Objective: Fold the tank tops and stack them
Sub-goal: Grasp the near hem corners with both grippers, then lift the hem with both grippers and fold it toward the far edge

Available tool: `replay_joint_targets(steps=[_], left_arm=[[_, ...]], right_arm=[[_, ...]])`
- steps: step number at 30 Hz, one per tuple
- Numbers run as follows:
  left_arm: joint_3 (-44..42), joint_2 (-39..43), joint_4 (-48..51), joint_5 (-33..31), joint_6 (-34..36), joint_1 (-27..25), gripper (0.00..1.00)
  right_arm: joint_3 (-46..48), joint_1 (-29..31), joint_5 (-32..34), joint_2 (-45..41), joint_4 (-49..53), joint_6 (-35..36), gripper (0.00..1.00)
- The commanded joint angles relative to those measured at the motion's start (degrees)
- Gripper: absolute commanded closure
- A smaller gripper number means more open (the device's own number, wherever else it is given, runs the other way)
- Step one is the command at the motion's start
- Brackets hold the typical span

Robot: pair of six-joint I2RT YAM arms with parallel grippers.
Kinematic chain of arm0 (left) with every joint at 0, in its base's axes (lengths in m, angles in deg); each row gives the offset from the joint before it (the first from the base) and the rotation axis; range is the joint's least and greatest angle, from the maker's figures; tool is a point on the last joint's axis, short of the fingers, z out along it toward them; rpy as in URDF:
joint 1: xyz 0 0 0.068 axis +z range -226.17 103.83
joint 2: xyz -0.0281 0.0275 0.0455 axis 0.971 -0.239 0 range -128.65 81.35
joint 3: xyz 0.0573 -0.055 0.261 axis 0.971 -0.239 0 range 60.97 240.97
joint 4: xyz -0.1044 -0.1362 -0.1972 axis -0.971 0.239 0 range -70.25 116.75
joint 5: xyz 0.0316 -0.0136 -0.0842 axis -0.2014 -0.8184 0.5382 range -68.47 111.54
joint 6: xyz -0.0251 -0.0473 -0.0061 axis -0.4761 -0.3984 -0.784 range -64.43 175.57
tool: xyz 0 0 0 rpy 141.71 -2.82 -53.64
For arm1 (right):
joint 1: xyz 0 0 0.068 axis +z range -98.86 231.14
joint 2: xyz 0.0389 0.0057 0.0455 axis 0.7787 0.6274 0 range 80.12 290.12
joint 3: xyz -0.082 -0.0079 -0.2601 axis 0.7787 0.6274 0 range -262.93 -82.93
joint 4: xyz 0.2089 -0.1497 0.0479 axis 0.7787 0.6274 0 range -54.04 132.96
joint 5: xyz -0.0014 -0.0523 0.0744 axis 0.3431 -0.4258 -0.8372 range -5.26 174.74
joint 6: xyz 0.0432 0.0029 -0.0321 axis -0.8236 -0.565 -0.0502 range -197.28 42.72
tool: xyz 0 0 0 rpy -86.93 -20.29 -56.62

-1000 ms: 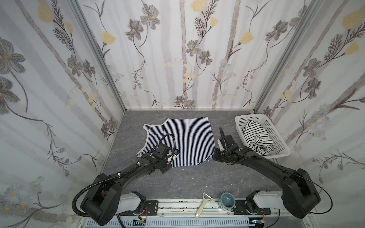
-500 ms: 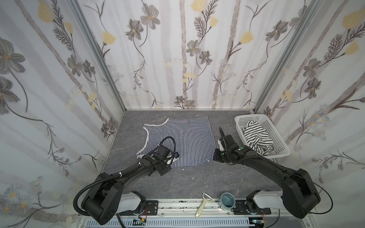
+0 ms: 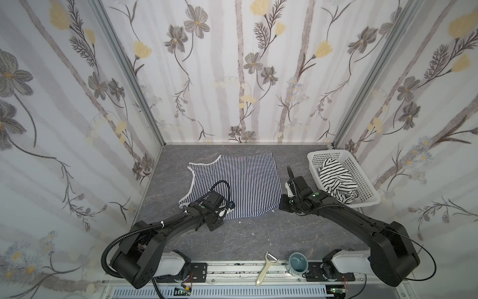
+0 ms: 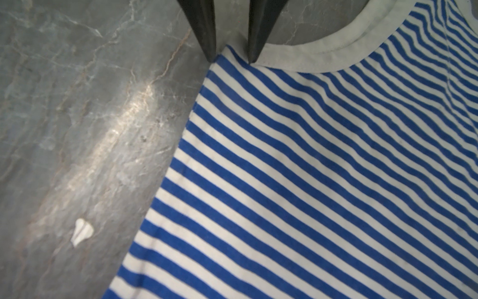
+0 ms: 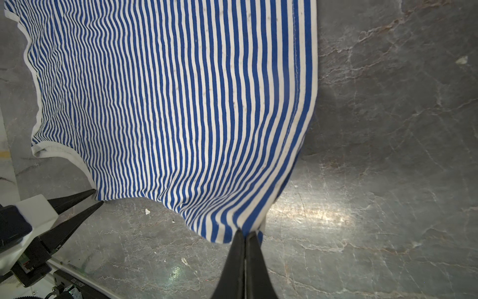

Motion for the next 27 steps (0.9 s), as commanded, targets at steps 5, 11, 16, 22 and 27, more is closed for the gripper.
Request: replay_joint_targets(steps=[5,11,16,22,27], left_arm=[[-0.1,0.2,1.8,1.7,1.7,0.0,0.87],[2.2,2.4,7.5,6.3,1.7,0.0,0.99],[5.3,3.9,12.4,9.3,1.4,-0.1,1.00],[8.4,3.7,13.1,6.4,2.5,-0.1,1.00],[11.1,1.7,13.0,4.0,5.1,0.8,0.98]], right_arm=[[-0.5,-0.7,0.8,-0.5,-0.3,1.3,1.00],[0.0,-0.7,0.8,-2.7,0.8,1.4,1.00],[1.0,-0.8,0.2,-5.0,1.3,1.4,1.00],[-1.0,-1.4,0.7,-5.9,3.0,2.1,1.00],[-5.4,-3.1,0.9,-3.8,5.2,4.7,1.00]])
